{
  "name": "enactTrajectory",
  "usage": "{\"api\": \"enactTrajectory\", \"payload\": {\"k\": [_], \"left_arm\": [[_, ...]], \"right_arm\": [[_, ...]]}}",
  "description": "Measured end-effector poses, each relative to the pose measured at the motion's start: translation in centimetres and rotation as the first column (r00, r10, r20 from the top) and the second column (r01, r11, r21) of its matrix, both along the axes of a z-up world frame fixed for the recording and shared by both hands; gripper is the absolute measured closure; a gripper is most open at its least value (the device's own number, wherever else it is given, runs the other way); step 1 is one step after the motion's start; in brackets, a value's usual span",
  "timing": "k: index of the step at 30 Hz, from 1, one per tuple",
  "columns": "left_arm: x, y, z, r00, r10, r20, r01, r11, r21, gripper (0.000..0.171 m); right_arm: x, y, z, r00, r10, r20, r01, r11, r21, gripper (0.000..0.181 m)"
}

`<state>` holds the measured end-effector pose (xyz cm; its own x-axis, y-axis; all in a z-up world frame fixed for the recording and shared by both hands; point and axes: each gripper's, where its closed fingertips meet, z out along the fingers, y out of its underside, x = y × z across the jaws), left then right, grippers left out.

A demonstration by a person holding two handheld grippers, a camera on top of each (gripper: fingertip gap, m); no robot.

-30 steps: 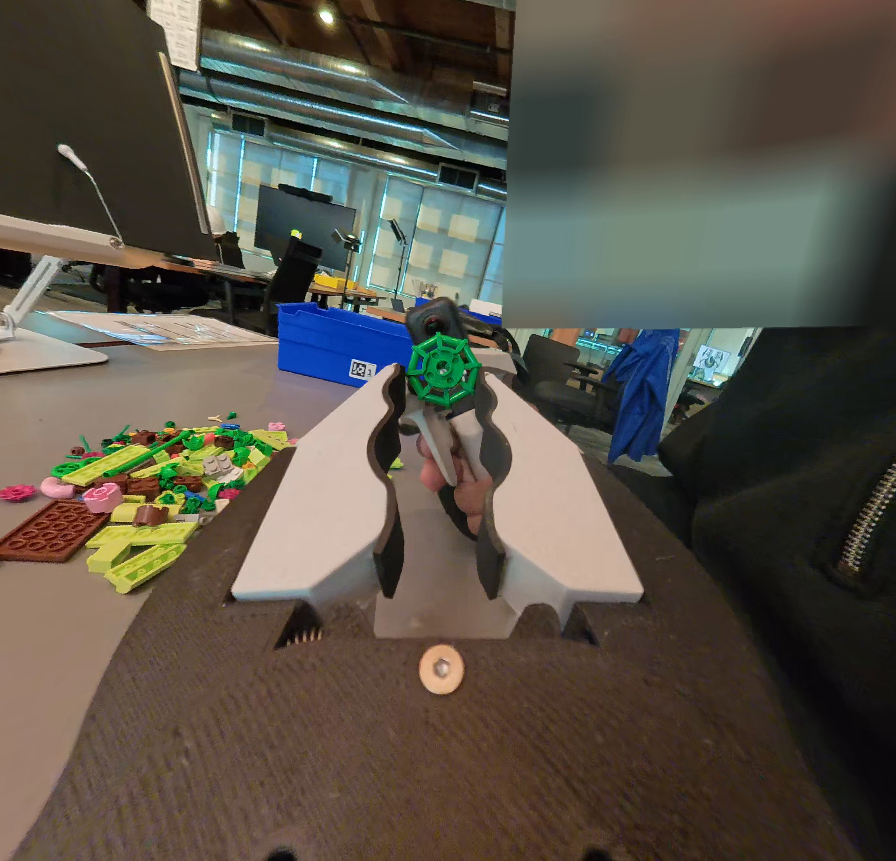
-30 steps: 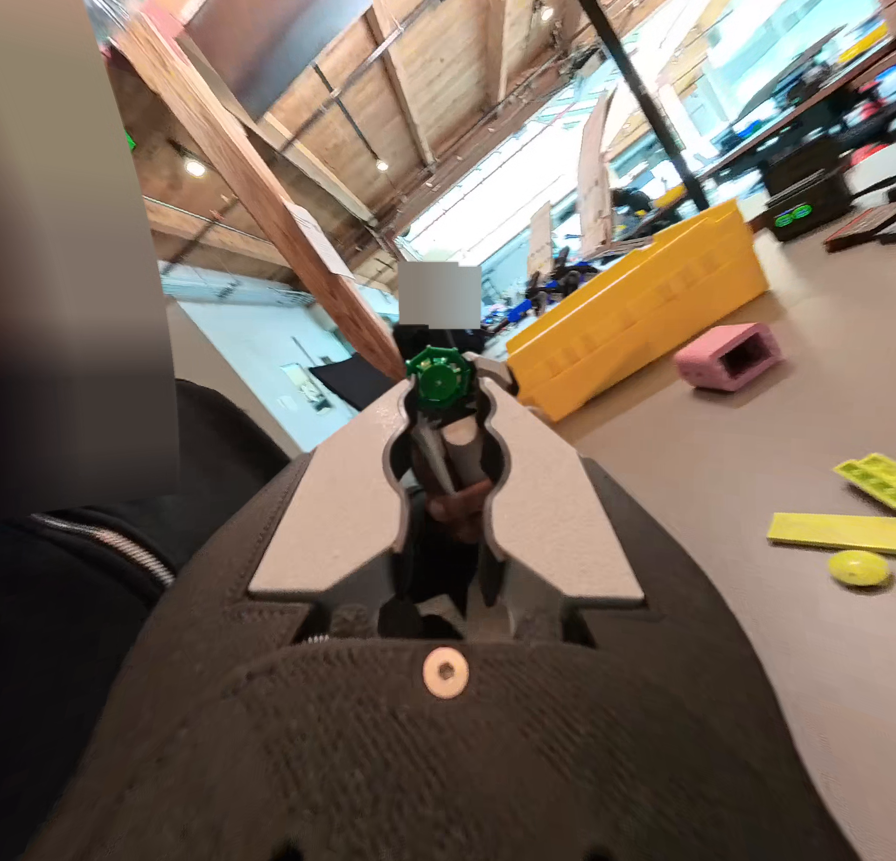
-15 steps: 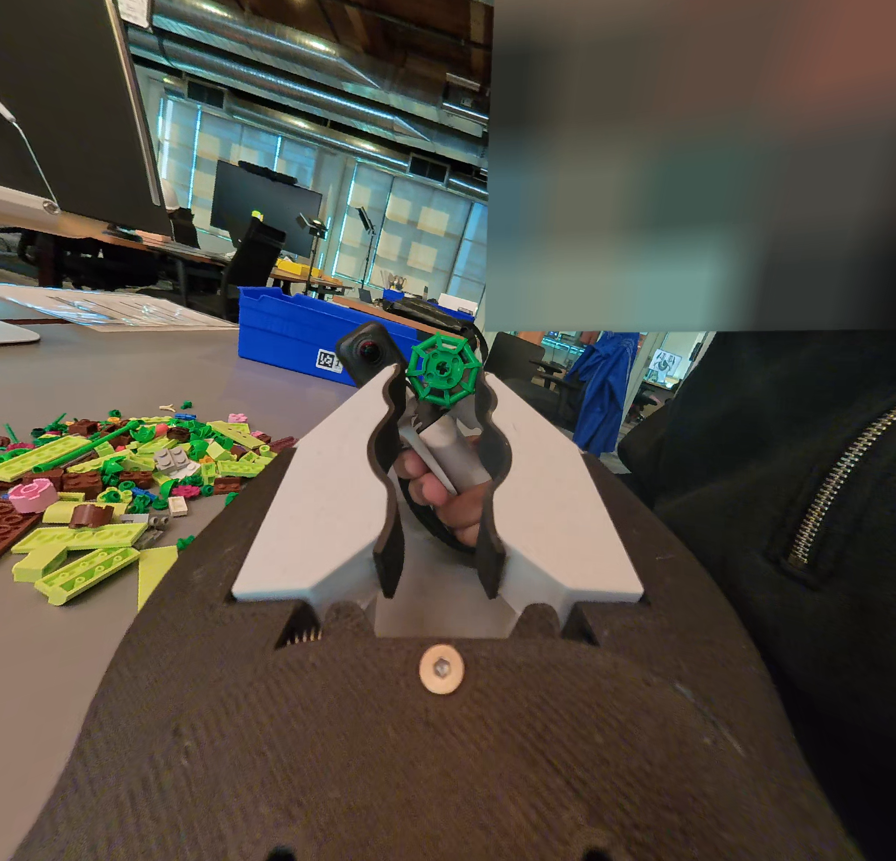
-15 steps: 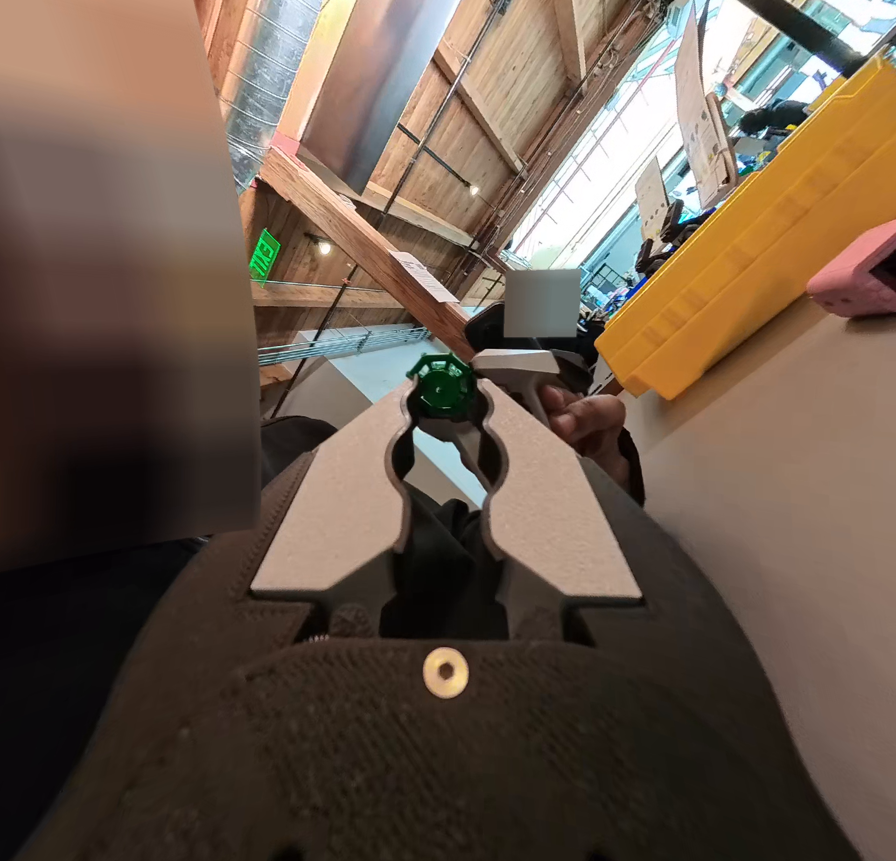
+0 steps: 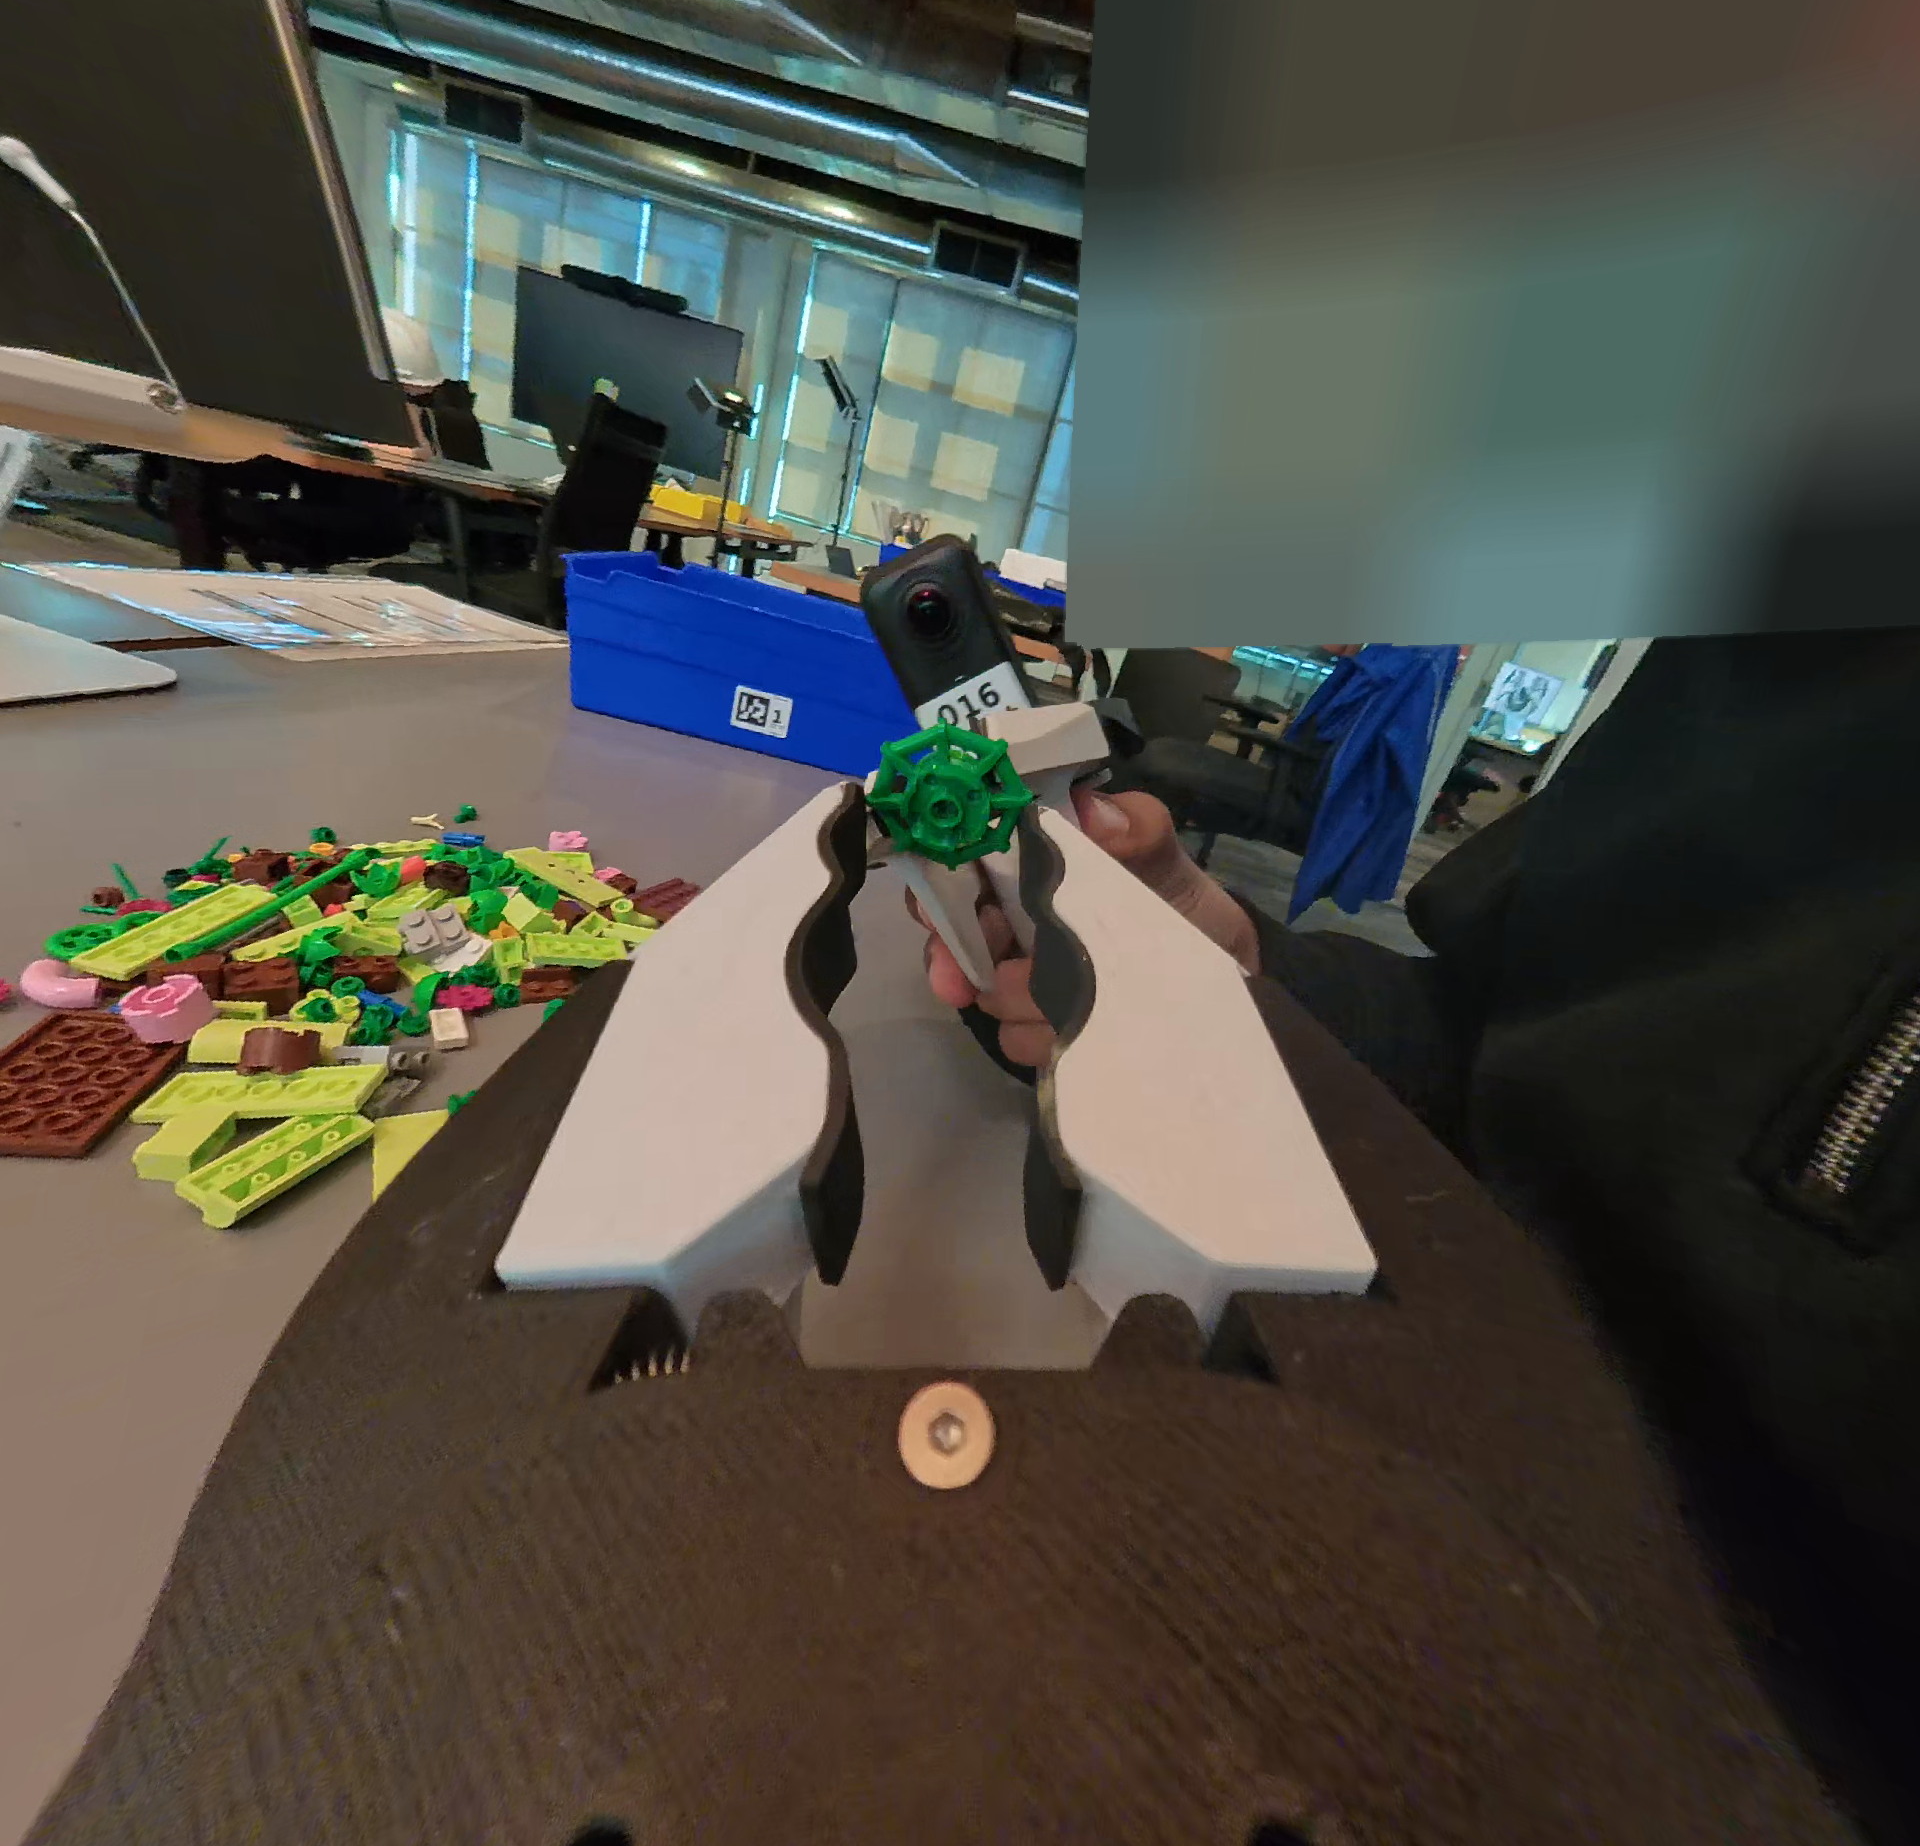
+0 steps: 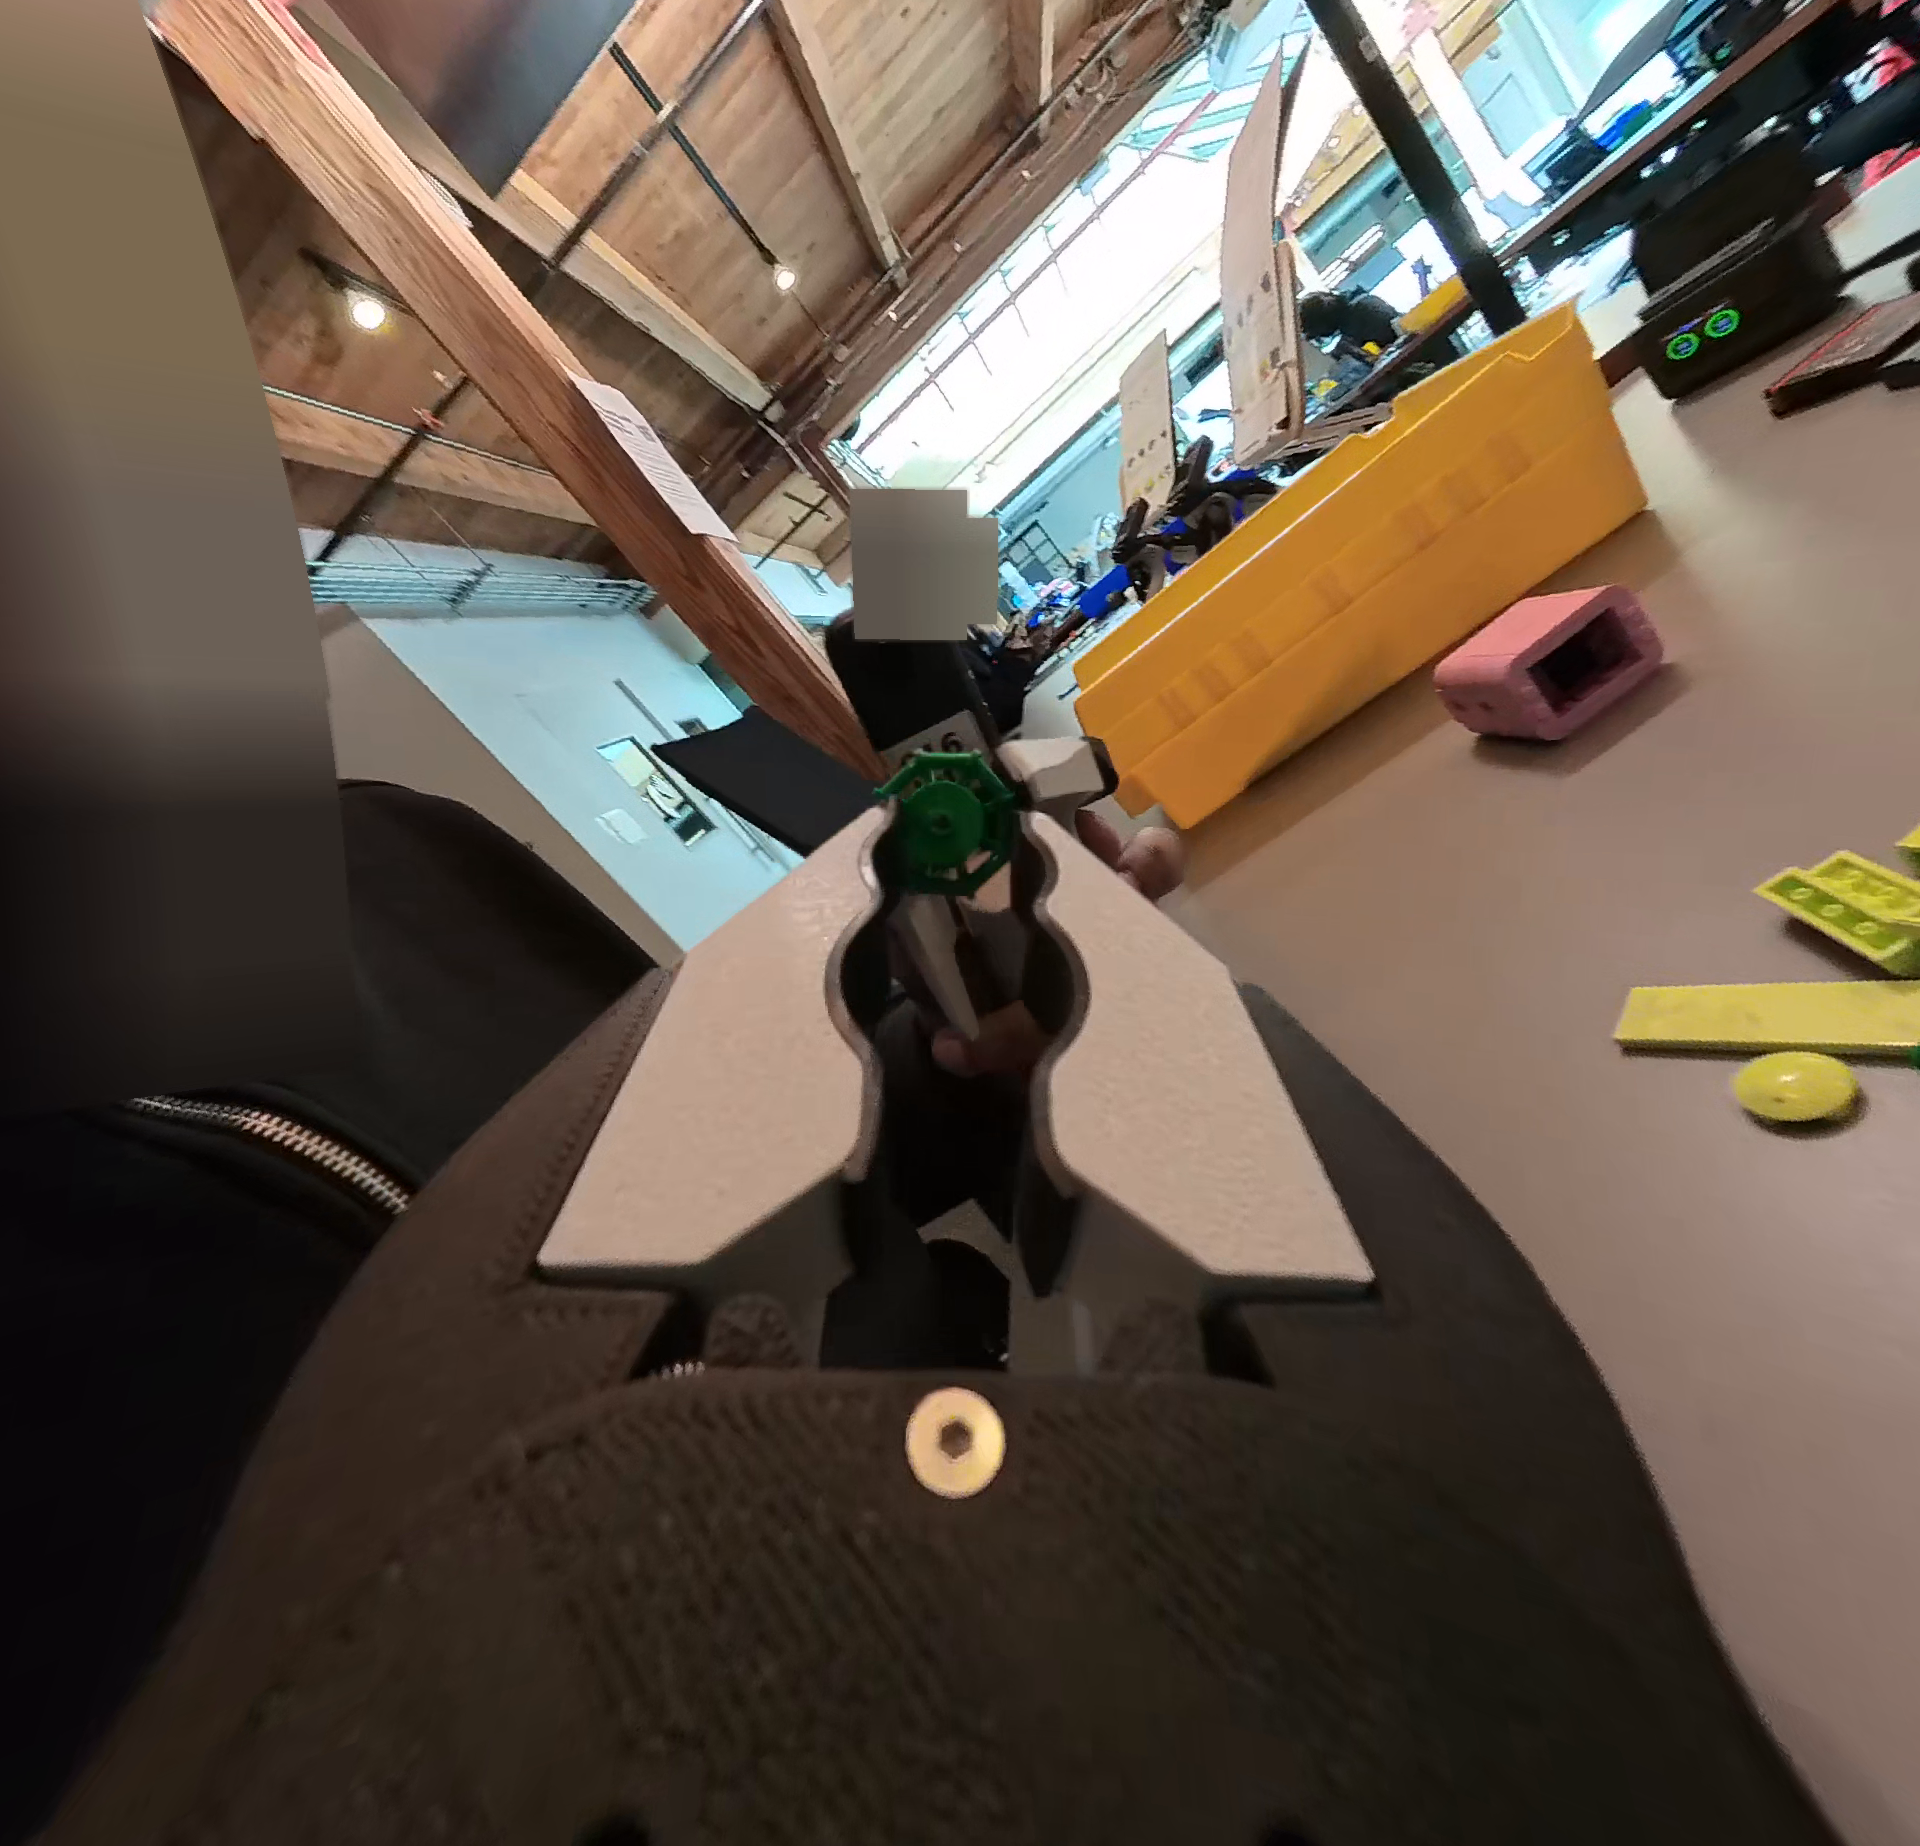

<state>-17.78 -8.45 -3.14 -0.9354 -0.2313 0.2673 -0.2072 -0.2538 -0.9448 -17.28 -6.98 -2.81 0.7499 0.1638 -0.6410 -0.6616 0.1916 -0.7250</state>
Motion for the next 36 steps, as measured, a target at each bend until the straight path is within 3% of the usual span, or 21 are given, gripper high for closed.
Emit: {"api": "enactTrajectory", "payload": {"k": [4, 7, 10, 13, 16, 23, 29, 36], "left_arm": [[0.1, 0.2, 0.1, 1.0, 0.014, -0.013, -0.015, 1.0, -0.024, 0.143], [1.4, 0.6, -0.1, 0.983, 0.007, -0.184, -0.024, 0.995, -0.093, 0.143], [0.9, -0.2, 0.2, 0.889, -0.229, -0.397, 0.142, 0.961, -0.238, 0.136], [-0.8, -0.9, 1.0, 0.745, -0.469, -0.475, 0.299, 0.871, -0.39, 0.13], [-1.5, -1.6, 0.9, 0.679, -0.533, -0.506, 0.339, 0.838, -0.428, 0.13], [-2.1, -1.7, 0.7, 0.633, -0.581, -0.511, 0.376, 0.808, -0.453, 0.144], [-2.3, -1.3, 0.4, 0.578, -0.642, -0.503, 0.403, 0.761, -0.508, 0.145], [-2.2, -1.0, 0.1, 0.613, -0.61, -0.503, 0.401, 0.788, -0.467, 0.145]], "right_arm": [[0.7, -0.8, -0.2, 0.997, -0.062, 0.047, 0.064, 0.997, -0.033, 0.165], [1.1, -1.9, 0.6, 0.986, -0.125, 0.114, 0.124, 0.992, 0.01, 0.165], [1.1, -2.6, 0.8, 0.932, -0.209, 0.297, 0.226, 0.974, -0.023, 0.165], [0.5, -2.6, 0.8, 0.855, -0.216, 0.472, 0.289, 0.953, -0.088, 0.164], [-0.1, -2.4, 0.6, 0.818, -0.174, 0.548, 0.286, 0.95, -0.126, 0.164], [-1.5, -2.2, 0.7, 0.79, -0.098, 0.605, 0.214, 0.969, -0.122, 0.164], [-2.0, -2.0, 0.6, 0.769, -0.063, 0.636, 0.193, 0.972, -0.137, 0.164], [-2.1, -1.9, 0.3, 0.753, -0.037, 0.657, 0.193, 0.967, -0.167, 0.164]]}}
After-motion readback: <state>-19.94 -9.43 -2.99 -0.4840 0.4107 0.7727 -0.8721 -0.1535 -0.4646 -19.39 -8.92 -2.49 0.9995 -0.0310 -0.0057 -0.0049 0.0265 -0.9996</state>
